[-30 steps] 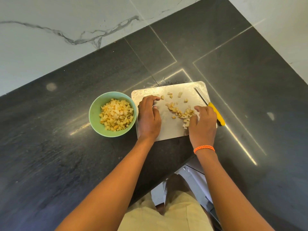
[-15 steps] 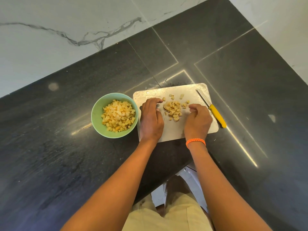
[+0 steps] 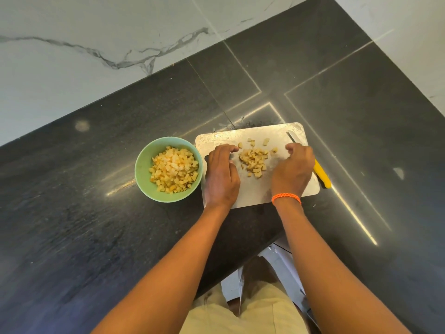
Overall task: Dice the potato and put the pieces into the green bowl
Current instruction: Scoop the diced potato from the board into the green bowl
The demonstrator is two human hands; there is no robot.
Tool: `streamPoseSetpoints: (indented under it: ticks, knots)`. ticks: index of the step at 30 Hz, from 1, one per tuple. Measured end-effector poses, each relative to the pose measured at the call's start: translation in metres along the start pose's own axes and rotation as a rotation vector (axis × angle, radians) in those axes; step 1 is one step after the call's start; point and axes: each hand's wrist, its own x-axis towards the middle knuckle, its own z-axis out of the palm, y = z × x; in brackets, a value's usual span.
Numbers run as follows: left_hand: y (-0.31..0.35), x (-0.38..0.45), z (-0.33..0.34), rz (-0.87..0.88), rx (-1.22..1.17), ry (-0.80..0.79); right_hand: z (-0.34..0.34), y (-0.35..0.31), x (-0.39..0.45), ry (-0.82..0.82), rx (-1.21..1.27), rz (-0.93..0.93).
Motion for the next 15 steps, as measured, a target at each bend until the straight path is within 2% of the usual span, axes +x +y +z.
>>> streamPoseSetpoints:
  ticks: [2,7,12,15]
  knots:
    - [0.0,0.0,0.0,-0.003,0.002,0.006,0.005,0.002,0.004,-0.028,-0.073,-0.021]
    - [0.001,0.001,0.001,-0.003,-0.019,0.007,0.024,-0.015,-0.007,-0.184,-0.172,-0.241]
    - [0.0,0.001,0.0,-0.02,-0.031,-0.001,0.032,-0.035,-0.014,-0.241,-0.167,-0.348]
    - [0.002,0.002,0.0,-0.014,-0.035,0.005,0.033,-0.033,-0.001,-0.206,-0.106,-0.347]
